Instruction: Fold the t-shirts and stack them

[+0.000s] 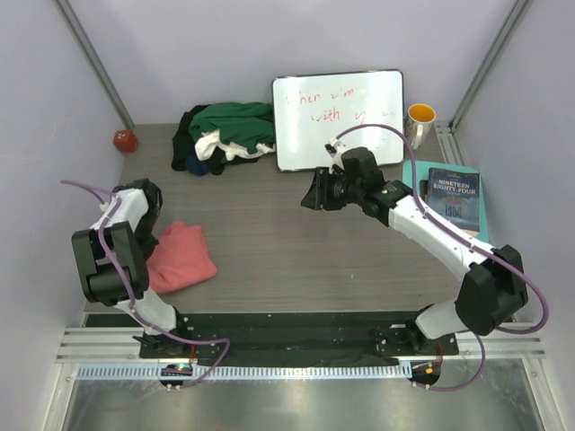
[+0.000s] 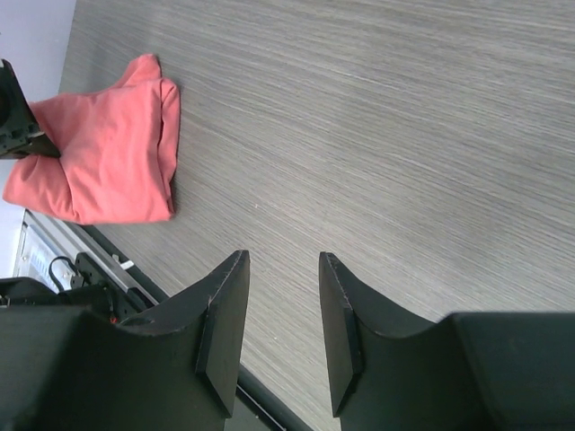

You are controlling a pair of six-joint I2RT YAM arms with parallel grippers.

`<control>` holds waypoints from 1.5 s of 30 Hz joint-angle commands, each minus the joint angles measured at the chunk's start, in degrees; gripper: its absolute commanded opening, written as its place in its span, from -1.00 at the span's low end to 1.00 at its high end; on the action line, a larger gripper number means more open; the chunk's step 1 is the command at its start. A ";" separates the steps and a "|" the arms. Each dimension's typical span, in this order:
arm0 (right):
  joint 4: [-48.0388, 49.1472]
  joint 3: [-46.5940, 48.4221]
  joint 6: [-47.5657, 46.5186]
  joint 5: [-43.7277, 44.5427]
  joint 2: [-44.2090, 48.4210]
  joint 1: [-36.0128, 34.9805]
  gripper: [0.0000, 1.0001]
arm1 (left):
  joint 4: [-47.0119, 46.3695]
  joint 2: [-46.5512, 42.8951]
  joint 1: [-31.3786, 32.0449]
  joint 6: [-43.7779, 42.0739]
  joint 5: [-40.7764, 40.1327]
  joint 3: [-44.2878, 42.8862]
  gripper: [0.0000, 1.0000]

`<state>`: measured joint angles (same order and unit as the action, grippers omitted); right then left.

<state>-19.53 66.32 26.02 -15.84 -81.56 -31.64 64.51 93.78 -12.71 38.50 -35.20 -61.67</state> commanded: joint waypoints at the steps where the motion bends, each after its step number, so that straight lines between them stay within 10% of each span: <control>1: 1.42 3.02 0.52 -2.88 -0.79 0.17 -0.15 | 0.27 2.98 -0.47 -0.36 -4.69 -2.75 -0.99; 23: -0.33 2.76 0.61 -6.75 0.17 2.37 -0.15 | 1.58 13.27 -5.48 1.93 -11.65 -10.14 -0.98; 26: -0.33 2.67 0.61 -7.02 0.08 2.55 -0.15 | 1.85 12.57 -5.84 1.93 -10.94 -10.31 -0.87; 28: -0.33 2.50 0.70 -7.19 0.00 2.63 -0.16 | 1.67 11.70 -5.84 1.75 -10.77 -10.31 -0.39; 45: 0.11 0.47 1.49 -8.42 -0.44 2.72 -0.17 | 1.14 -4.82 -1.45 -0.53 0.37 -14.26 -0.14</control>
<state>-20.29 66.94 26.96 -22.68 -82.89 -29.12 65.60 94.43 -17.02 38.41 -40.23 -71.77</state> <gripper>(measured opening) 0.416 0.412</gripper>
